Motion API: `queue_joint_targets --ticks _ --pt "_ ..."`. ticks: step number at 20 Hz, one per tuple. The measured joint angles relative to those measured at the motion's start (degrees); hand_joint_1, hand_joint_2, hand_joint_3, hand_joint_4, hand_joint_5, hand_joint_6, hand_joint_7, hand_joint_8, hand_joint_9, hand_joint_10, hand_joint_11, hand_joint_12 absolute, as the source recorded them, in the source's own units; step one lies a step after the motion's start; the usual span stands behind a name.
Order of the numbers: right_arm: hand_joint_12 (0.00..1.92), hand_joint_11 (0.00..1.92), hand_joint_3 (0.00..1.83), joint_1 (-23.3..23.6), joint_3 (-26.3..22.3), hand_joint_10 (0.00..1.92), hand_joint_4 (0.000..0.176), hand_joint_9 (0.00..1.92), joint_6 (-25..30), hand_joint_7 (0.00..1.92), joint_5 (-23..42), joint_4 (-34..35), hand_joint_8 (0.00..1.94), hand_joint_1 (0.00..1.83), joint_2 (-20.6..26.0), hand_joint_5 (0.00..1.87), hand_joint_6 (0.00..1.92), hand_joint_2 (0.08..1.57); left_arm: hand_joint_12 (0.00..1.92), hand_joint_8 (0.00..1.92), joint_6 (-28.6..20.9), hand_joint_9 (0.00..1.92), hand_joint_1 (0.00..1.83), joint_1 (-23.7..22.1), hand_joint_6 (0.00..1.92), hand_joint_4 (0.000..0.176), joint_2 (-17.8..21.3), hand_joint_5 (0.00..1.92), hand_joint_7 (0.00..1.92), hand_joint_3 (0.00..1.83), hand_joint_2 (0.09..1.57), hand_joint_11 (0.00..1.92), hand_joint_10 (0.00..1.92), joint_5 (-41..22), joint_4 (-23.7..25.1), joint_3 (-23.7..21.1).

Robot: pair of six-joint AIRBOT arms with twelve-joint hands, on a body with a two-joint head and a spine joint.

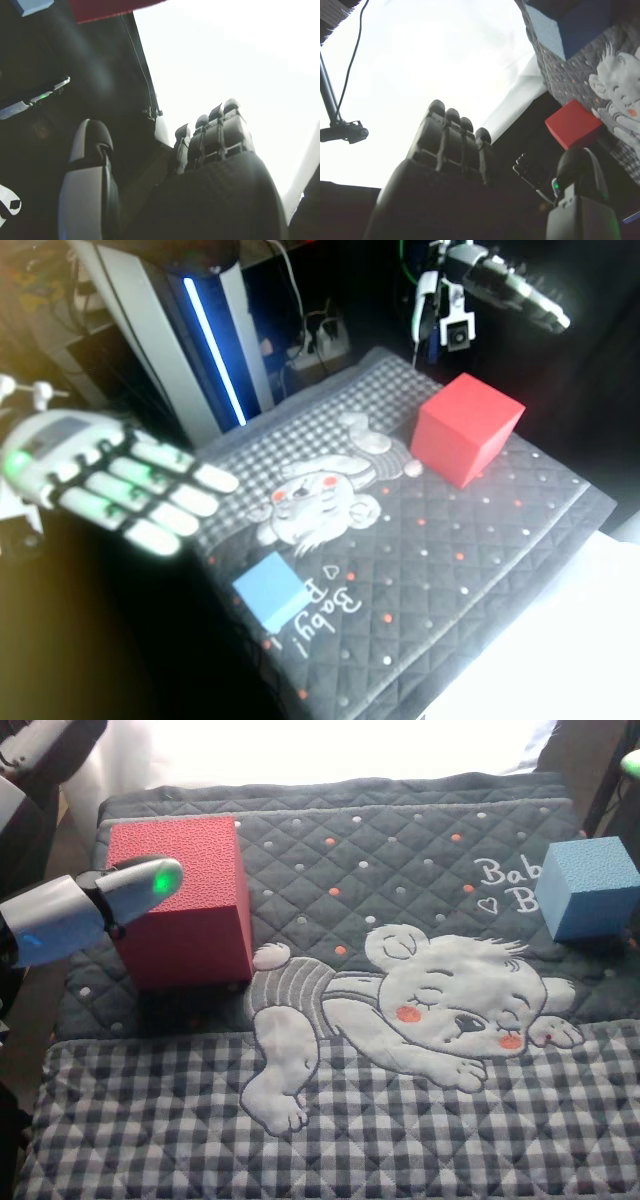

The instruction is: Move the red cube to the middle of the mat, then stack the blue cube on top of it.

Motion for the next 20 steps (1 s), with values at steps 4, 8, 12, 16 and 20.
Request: queue_joint_targets --ticks 4,8,12,16,20 --pt "0.56 0.0 0.0 4.35 0.44 0.0 0.0 0.0 -2.12 0.0 -5.7 -2.32 0.0 0.67 -0.63 0.0 0.0 1.17 0.0 0.0 0.96 0.0 0.69 0.0 0.0 0.086 1.4 0.0 0.0 0.0 1.06 0.0 0.0 2.21 -0.09 0.0" --pt "0.32 0.0 0.0 4.35 0.44 0.0 0.0 0.0 -2.1 0.0 -6.95 -2.54 0.0 0.66 -1.33 0.0 0.0 1.19 0.0 0.0 1.55 0.0 0.58 -0.87 0.0 0.096 1.42 0.0 0.0 0.0 1.02 0.0 0.0 6.32 0.13 0.13" --pt "0.87 0.0 0.0 4.35 0.48 0.0 0.0 0.0 -2.12 0.0 -7.04 -2.27 0.0 0.63 -1.64 0.0 0.0 1.19 0.0 0.0 4.79 0.0 0.67 -7.43 0.0 0.109 0.61 0.0 0.0 0.0 0.94 0.0 0.0 16.85 0.31 2.67" --pt "1.35 0.0 0.0 4.33 0.52 0.0 0.0 0.0 -2.12 0.0 -7.21 -2.43 0.0 0.62 -2.05 0.0 0.0 1.18 0.0 0.0 7.8 0.0 0.78 -12.17 0.0 0.096 -3.04 0.0 0.0 0.0 0.82 0.0 0.0 28.61 -0.63 6.29" --pt "1.15 0.0 0.0 4.28 0.57 0.0 0.0 0.0 -2.14 0.0 -7.23 -2.29 0.0 0.65 -2.12 0.0 0.0 1.2 0.0 0.0 11.58 0.0 0.84 -15.74 0.0 0.094 -5.79 0.0 0.0 0.0 0.79 0.0 0.0 39.56 -1.73 9.53"
